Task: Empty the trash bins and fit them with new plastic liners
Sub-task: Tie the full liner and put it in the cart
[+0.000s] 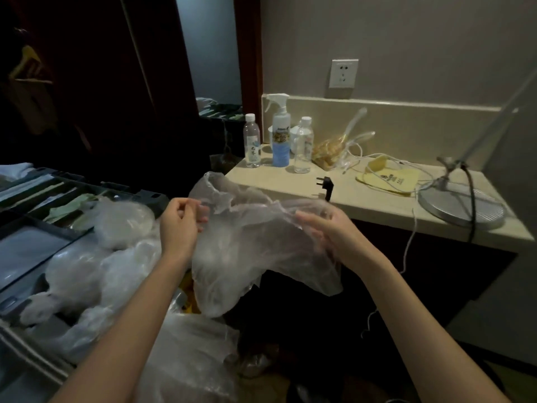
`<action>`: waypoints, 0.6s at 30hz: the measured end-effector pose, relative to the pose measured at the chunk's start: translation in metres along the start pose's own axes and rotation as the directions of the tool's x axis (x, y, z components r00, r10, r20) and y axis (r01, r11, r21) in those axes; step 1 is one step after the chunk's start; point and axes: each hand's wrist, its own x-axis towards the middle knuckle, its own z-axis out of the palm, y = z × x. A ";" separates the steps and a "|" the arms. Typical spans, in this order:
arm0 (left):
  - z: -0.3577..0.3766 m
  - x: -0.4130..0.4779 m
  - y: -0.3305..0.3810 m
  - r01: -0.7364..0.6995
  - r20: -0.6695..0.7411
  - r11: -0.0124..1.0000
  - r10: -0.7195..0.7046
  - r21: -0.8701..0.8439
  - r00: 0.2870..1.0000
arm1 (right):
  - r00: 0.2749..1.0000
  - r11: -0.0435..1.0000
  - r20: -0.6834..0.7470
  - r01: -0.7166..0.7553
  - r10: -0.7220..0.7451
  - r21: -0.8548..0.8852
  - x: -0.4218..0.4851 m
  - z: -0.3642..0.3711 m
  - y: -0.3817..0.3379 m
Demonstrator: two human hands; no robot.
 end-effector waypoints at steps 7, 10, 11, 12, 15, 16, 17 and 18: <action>0.011 -0.047 0.024 0.220 0.321 0.945 -0.137 -0.240 0.937 | 0.979 0.983 -0.199 0.015 -0.052 -0.184 -0.042 0.032 0.009; 0.010 -0.101 0.021 0.392 0.528 0.896 -0.233 -0.210 0.816 | 0.938 0.983 -0.324 0.068 -0.122 -0.173 -0.058 0.063 0.019; 0.011 -0.115 0.018 0.438 0.593 0.874 -0.243 -0.210 0.768 | 0.933 0.980 -0.338 0.063 -0.125 -0.189 -0.065 0.074 0.024; 0.012 -0.128 0.015 0.472 0.649 0.858 -0.243 -0.203 0.721 | 0.935 0.976 -0.334 0.048 -0.118 -0.211 -0.074 0.085 0.029; 0.014 -0.161 0.010 0.495 0.696 0.845 -0.230 -0.204 0.680 | 0.955 0.972 -0.282 0.027 -0.094 -0.233 -0.104 0.106 0.050; 0.014 -0.166 0.012 0.479 0.684 0.851 -0.220 -0.213 0.696 | 0.957 0.974 -0.278 0.020 -0.084 -0.226 -0.114 0.107 0.054; 0.014 -0.171 0.011 0.454 0.671 0.863 -0.203 -0.222 0.714 | 0.955 0.978 -0.288 0.006 -0.068 -0.210 -0.124 0.107 0.056; 0.015 -0.175 0.011 0.430 0.660 0.873 -0.186 -0.229 0.728 | 0.950 0.982 -0.309 -0.014 -0.047 -0.190 -0.132 0.104 0.058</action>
